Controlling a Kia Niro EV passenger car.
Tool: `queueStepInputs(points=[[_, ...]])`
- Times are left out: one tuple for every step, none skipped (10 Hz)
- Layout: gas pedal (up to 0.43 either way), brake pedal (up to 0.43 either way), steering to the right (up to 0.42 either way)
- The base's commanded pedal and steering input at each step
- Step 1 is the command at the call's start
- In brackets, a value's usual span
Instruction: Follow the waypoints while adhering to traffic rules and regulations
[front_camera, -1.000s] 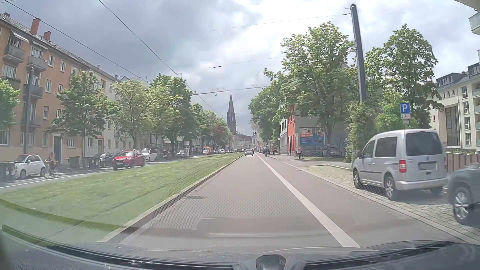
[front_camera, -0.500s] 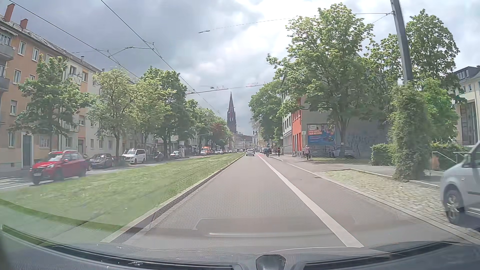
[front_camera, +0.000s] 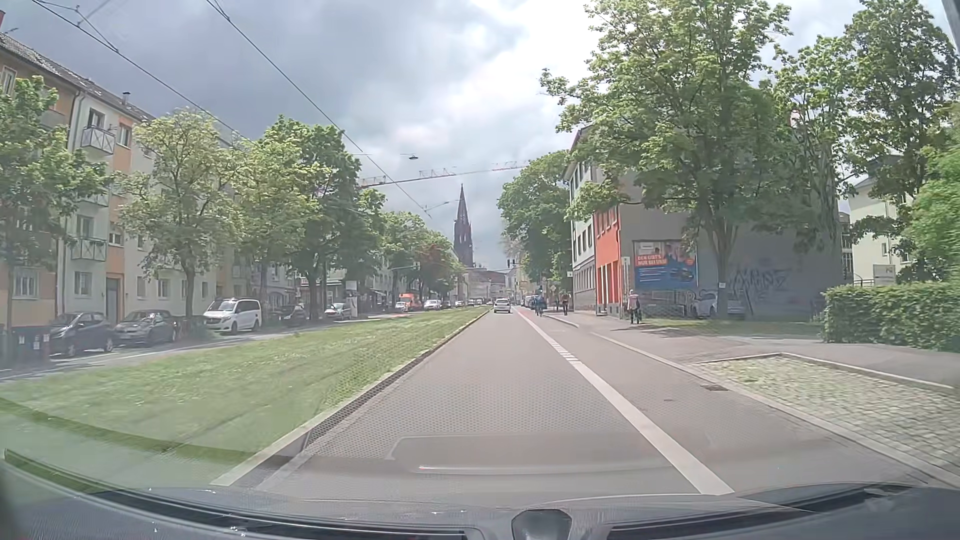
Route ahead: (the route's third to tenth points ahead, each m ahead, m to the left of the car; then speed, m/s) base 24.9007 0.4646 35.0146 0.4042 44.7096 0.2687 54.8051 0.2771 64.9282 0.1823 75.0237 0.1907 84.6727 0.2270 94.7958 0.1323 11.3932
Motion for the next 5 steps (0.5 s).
queueStepInputs(points=[[0.079, 0.0, -0.001], [0.079, 0.0, -0.001], [0.079, 0.0, -0.001], [0.079, 0.0, -0.001], [0.079, 0.0, 0.0]])
